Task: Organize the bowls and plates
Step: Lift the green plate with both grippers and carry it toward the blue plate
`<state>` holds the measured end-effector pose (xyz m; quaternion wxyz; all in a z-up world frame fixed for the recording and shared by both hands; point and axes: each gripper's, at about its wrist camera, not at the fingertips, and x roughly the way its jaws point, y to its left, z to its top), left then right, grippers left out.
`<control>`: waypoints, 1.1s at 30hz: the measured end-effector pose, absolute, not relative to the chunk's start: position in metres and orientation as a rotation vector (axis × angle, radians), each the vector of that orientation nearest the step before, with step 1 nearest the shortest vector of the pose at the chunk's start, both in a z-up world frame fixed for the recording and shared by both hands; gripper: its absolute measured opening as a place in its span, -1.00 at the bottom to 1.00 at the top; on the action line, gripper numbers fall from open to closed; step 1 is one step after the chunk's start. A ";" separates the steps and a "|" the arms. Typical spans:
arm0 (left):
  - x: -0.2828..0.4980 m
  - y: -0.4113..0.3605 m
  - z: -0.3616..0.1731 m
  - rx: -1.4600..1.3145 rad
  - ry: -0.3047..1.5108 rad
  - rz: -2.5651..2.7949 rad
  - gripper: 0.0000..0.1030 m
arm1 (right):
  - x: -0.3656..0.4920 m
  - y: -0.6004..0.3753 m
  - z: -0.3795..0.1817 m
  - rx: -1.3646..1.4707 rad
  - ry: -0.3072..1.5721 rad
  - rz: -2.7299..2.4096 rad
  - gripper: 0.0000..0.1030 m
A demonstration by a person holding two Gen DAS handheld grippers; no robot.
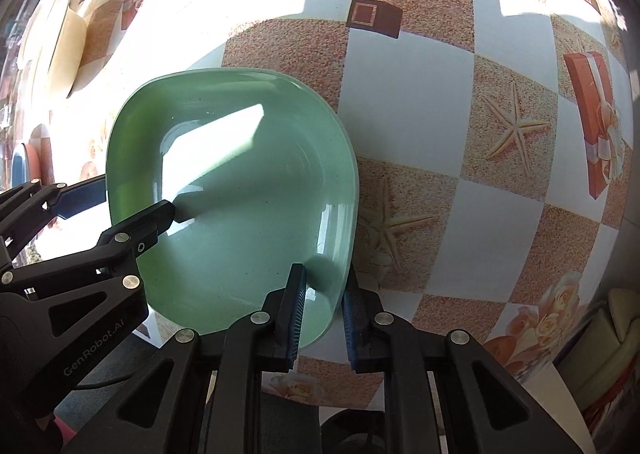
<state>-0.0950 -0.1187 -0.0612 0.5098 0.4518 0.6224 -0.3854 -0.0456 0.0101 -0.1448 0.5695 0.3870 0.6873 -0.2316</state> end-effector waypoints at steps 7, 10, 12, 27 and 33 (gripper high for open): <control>-0.111 -0.123 -0.053 1.176 1.455 -0.992 -0.32 | -0.063 0.004 -0.147 0.968 1.602 -0.553 -0.62; -0.119 -0.119 -0.051 1.213 1.432 -1.002 -0.32 | -0.063 0.007 -0.148 1.011 1.602 -0.540 -0.63; -0.116 -0.112 -0.053 1.209 1.453 -0.992 -0.32 | -0.061 0.011 -0.149 1.015 1.605 -0.522 -0.63; -0.059 -0.034 -0.072 1.203 1.436 -0.966 -0.32 | -0.005 0.055 -0.153 0.948 1.644 -0.448 -0.62; -0.036 -0.006 -0.074 1.236 1.406 -0.993 -0.32 | 0.017 0.076 -0.158 0.940 1.665 -0.433 -0.62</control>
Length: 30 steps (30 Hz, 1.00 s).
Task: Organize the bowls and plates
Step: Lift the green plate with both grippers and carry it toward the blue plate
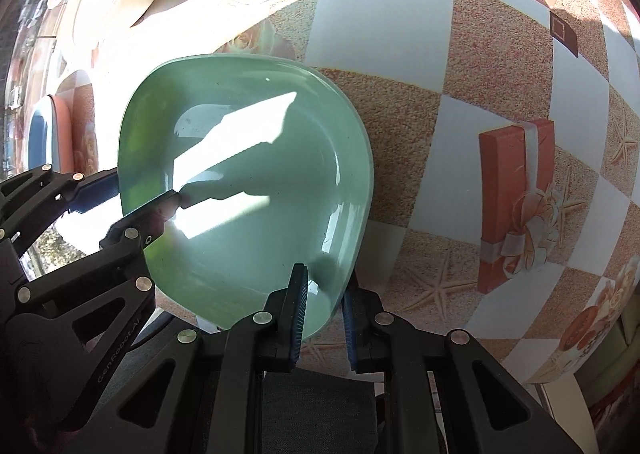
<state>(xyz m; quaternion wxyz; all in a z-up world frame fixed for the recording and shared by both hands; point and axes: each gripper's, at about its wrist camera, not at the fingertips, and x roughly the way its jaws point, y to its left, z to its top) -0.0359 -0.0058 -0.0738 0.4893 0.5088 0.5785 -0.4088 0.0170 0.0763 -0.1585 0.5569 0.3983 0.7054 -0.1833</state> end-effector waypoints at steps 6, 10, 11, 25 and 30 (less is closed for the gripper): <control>-0.004 0.028 -0.069 1.242 1.434 -0.959 -0.32 | 0.039 0.083 -0.153 0.905 1.661 -0.400 -0.62; 0.020 0.051 -0.064 1.205 1.428 -0.940 -0.32 | 0.056 0.086 -0.143 0.875 1.646 -0.377 -0.62; 0.026 0.056 -0.060 1.193 1.426 -0.935 -0.32 | 0.060 0.084 -0.139 0.872 1.640 -0.370 -0.62; 0.096 0.095 -0.001 0.992 1.407 -0.737 -0.32 | 0.129 0.086 -0.105 0.769 1.583 -0.245 -0.62; 0.118 0.107 -0.002 0.954 1.400 -0.658 -0.32 | 0.148 0.098 -0.106 0.744 1.580 -0.194 -0.62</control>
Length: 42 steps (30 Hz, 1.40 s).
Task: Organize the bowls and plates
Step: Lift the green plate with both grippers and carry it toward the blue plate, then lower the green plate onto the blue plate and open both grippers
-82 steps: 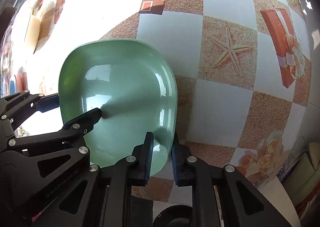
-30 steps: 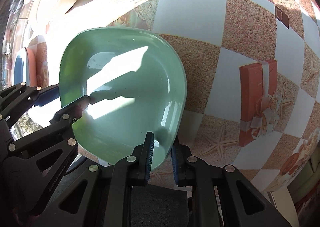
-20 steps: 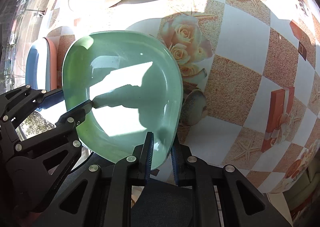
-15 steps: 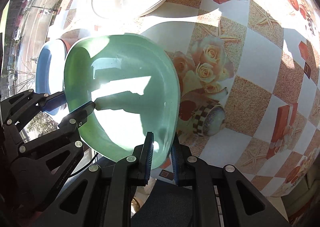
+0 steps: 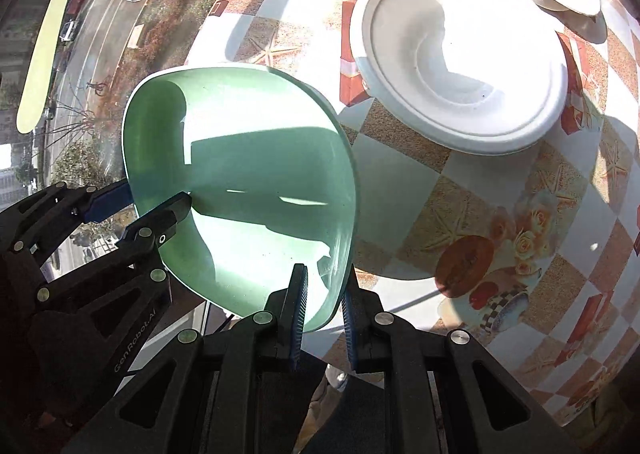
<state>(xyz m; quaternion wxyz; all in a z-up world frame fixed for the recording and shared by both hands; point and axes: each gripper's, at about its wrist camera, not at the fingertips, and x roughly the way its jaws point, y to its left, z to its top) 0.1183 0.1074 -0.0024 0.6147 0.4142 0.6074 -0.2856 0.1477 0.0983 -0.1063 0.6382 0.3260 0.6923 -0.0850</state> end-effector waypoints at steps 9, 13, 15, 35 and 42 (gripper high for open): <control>0.170 0.102 -0.028 0.909 1.435 -0.564 -0.32 | 0.141 0.102 -0.125 0.767 1.612 -0.122 -0.62; 0.185 0.106 -0.035 0.906 1.442 -0.545 -0.32 | 0.148 0.102 -0.135 0.734 1.633 -0.122 -0.62; 0.187 0.105 -0.037 0.906 1.445 -0.545 -0.32 | 0.146 0.100 -0.138 0.728 1.644 -0.127 -0.62; 0.149 0.062 -0.015 0.926 1.393 -0.546 0.53 | 0.042 0.030 -0.101 0.837 1.581 -0.202 0.49; 0.124 0.042 -0.005 0.920 1.372 -0.608 0.53 | -0.031 -0.001 -0.084 0.928 1.585 -0.298 0.49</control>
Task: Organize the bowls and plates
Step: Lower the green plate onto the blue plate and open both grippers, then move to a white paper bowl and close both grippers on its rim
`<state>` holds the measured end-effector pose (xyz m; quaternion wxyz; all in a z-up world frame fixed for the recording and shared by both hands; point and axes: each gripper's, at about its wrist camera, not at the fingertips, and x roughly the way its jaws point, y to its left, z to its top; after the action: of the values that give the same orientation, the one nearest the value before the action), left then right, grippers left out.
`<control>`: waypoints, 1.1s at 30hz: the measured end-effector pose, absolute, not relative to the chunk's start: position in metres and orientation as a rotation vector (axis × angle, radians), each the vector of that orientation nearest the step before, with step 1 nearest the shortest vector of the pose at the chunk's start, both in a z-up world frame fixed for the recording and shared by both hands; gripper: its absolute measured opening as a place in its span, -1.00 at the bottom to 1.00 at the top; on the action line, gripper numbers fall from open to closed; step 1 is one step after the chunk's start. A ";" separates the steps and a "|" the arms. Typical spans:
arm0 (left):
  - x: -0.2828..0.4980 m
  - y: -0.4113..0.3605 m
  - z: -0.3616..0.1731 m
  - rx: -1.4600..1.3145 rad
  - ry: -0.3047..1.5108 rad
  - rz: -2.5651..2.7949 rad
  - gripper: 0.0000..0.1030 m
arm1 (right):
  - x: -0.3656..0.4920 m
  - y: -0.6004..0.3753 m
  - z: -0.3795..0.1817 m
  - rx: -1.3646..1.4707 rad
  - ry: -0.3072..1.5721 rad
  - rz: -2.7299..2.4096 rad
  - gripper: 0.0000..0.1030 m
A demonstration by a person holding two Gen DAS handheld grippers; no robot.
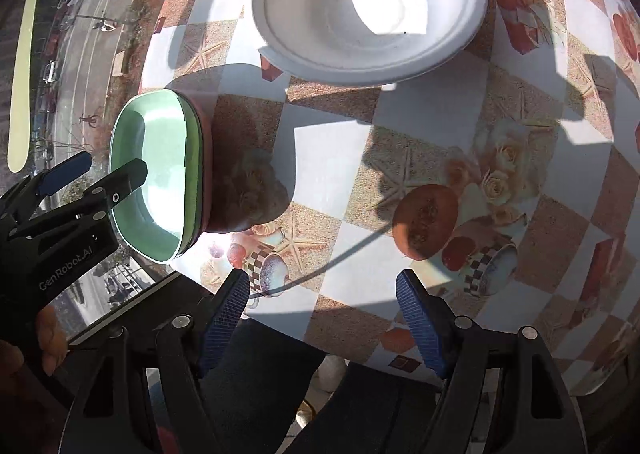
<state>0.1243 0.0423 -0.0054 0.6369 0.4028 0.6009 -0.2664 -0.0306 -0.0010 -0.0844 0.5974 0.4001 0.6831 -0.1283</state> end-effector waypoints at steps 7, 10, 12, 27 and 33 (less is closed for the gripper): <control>0.110 0.038 -0.004 0.924 1.377 -0.636 0.53 | -0.074 -0.035 -0.077 0.973 1.596 -0.374 0.49; 0.110 0.039 -0.003 0.924 1.374 -0.621 0.53 | -0.084 -0.042 -0.072 0.965 1.601 -0.364 0.49; 0.113 0.042 -0.003 0.921 1.379 -0.599 0.53 | -0.083 -0.038 -0.073 0.941 1.608 -0.342 0.49; 0.162 0.111 -0.014 0.839 1.395 -0.378 0.53 | 0.025 0.031 -0.081 0.743 1.630 -0.162 0.49; 0.157 0.113 -0.034 0.913 1.380 -0.402 0.53 | 0.027 0.036 -0.083 0.675 1.673 -0.207 0.49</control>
<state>0.1567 0.1131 -0.0343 0.6589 0.4031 0.6097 -0.1778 0.0270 0.0358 -0.0832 0.6154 0.2931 0.7261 -0.0900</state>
